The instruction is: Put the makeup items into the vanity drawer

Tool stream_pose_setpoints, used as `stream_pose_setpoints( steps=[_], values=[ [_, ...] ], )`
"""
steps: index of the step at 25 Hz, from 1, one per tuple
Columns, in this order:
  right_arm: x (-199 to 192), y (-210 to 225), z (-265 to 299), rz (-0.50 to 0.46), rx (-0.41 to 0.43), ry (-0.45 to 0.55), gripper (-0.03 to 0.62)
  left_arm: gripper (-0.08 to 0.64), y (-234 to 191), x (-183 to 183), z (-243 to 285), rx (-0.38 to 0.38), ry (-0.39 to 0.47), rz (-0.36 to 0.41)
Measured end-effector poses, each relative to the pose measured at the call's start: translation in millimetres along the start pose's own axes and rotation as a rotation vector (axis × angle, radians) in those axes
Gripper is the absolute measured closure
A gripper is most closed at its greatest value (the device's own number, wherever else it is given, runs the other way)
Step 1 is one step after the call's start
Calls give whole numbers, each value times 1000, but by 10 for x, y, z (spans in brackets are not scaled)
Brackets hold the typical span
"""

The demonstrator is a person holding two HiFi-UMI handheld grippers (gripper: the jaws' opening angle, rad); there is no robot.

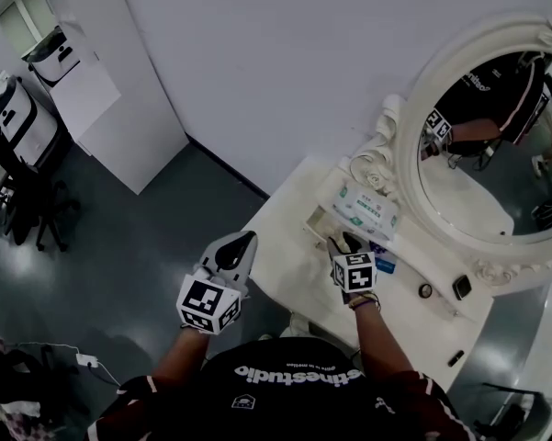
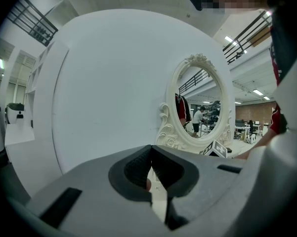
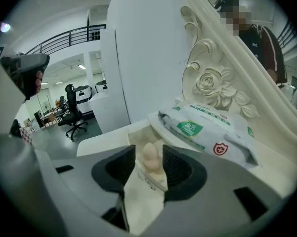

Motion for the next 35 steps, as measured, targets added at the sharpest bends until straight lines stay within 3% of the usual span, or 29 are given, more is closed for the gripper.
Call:
stream_pose_setpoints(
  steps=[19, 35],
  values=[
    [-117, -197, -633, 37, -97, 48, 428, 554, 198, 24, -379, -88, 47, 5],
    [-515, -486, -1584, 98, -248, 80, 428, 554, 604, -54, -734, -246, 68, 2]
  ],
)
Point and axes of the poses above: the fingertips, and each gripper's own axes: z forward along the fingers, y to its right, x out of its top, the point moved 2 cm from there along -z, backward along the fingers, and after that the axes turned 3 degrees about -z, right-handed, at the moved point
